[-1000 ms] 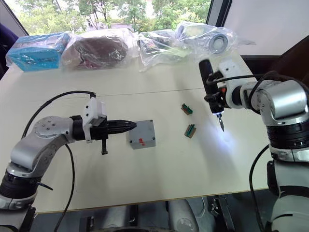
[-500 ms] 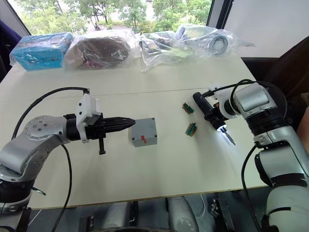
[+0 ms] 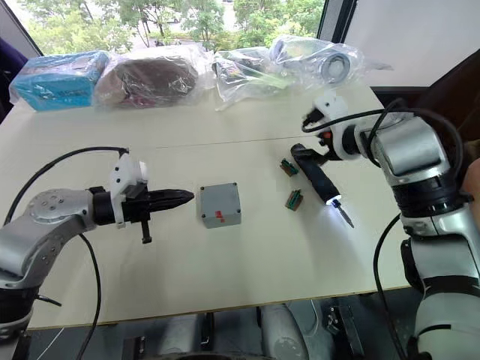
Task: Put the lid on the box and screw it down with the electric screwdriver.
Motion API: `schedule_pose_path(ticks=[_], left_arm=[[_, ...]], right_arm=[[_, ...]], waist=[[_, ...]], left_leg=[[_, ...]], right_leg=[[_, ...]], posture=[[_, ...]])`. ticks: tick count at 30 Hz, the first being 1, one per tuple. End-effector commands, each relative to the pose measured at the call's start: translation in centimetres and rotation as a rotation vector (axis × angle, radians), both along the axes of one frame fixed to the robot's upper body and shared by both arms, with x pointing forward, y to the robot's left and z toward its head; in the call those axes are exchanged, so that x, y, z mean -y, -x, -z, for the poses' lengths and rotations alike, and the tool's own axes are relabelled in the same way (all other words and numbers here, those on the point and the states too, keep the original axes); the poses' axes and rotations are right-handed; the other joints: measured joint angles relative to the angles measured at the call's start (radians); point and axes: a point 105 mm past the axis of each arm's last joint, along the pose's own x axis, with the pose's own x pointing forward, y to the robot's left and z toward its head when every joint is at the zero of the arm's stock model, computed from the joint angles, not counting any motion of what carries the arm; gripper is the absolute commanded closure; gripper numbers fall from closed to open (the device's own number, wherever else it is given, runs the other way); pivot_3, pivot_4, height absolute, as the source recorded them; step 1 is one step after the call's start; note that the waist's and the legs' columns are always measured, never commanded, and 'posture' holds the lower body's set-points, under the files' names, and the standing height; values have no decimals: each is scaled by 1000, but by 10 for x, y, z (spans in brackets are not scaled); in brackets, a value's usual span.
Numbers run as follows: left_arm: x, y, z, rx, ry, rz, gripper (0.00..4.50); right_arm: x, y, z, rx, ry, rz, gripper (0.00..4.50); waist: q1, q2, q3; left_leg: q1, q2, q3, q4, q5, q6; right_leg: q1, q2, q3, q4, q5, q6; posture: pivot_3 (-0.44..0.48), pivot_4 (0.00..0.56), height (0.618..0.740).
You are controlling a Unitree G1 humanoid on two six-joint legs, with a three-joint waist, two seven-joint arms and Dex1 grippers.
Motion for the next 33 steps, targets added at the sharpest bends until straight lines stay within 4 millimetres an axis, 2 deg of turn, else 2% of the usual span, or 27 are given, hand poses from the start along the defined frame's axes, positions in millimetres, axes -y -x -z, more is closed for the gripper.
schedule_pose_path(ticks=[1, 2, 3, 5, 10, 15, 19, 25, 33], left_arm=[[-9, -5, 1, 35, -28, -33, 4500], [-10, -6, 5, 25, -28, -36, 4500], [-11, -7, 9, 19, -32, -38, 4500], [-10, -7, 16, -3, -28, -32, 4500], [-6, -13, 28, -12, -41, -22, 4500], [4, -17, 41, -15, -68, 17, 4500], [15, -27, 46, -8, -63, 37, 4500], [27, -40, 52, 9, -69, 72, 4500], [34, -57, 58, 43, -97, 95, 4500]], right_arm=[[-31, 16, -7, 94, -59, -129, 1119], [-37, 19, 2, 92, -60, -142, 1349], [-43, 21, 10, 89, -58, -157, 1817], [-56, 27, 30, 55, -76, -180, 2453], [-69, 37, 72, 18, -30, -210, 4332], [-79, 43, 98, 11, 5, -212, 4428], [-90, 55, 107, -40, -20, -253, 4428], [-96, 74, 107, -96, -30, -317, 4428], [-97, 85, 99, -123, -28, -347, 4428]], waist=[[4, -1, 0], [9, -1, 0], [12, 0, 0], [17, -1, 0], [19, -1, 0], [16, -1, 0], [14, -1, 0], [12, -1, 0], [13, -1, -1]], left_leg=[[0, 0, -1, 0, 0, 0], [-1, 0, -2, 0, 0, 0], [-1, -1, -2, 1, 0, 0], [-2, -2, -1, 3, 0, 0], [-2, -2, 1, 7, 0, 0], [-1, -2, 1, 10, 0, 0], [-1, -2, 1, 13, 0, 0], [0, -2, 0, 16, 0, 0], [0, -2, -2, 17, 0, 0]], right_leg=[[0, 0, -1, 0, 0, 0], [0, 0, -2, 0, 0, 0], [0, -1, -2, 0, 0, 0], [2, -3, -2, -1, 0, 0], [3, -3, 0, -1, 0, -1], [3, -2, 0, 2, 0, -1], [4, -2, 0, 5, 0, -1], [4, -1, 0, 11, 0, -1], [3, -1, 0, 13, 0, 0]], posture=[[0, 150, 740], [0, 150, 740], [0, 150, 740], [0, 150, 740], [0, 150, 740], [0, 150, 740], [0, 150, 740], [0, 150, 740], [0, 150, 740]])
